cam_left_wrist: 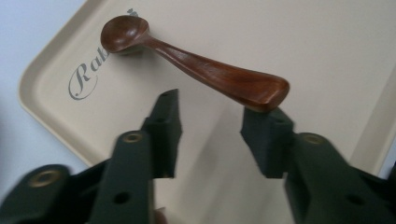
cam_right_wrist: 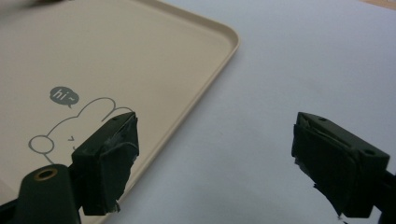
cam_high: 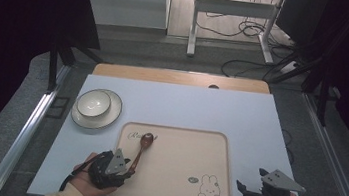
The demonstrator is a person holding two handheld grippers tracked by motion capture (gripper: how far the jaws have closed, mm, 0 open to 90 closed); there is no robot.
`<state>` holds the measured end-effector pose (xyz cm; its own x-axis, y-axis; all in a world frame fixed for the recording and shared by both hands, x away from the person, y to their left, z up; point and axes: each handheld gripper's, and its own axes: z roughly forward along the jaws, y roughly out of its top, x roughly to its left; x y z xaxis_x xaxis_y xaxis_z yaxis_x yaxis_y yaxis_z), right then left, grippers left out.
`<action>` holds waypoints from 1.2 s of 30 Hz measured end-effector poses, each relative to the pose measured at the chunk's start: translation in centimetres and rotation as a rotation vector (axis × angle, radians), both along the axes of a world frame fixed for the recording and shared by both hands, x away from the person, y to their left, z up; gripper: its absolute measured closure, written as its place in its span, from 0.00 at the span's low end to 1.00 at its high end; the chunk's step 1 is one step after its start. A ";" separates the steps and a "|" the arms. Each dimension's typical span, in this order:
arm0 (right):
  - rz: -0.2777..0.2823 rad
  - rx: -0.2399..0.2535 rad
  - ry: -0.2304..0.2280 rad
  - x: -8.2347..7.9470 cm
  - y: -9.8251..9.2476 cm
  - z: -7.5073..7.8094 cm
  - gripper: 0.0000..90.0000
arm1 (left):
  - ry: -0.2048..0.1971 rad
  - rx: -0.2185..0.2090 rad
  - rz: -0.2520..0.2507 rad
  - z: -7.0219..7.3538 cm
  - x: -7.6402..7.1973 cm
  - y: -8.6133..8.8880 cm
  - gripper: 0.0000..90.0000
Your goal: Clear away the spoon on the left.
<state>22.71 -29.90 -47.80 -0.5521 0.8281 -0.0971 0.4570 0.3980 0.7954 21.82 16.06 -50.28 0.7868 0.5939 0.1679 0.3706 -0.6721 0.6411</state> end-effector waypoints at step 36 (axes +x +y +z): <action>0.006 0.005 -0.010 0.0 -0.1 0.2 0.17 | -0.073 -0.275 0.208 3.2 0.0 4.3 0.11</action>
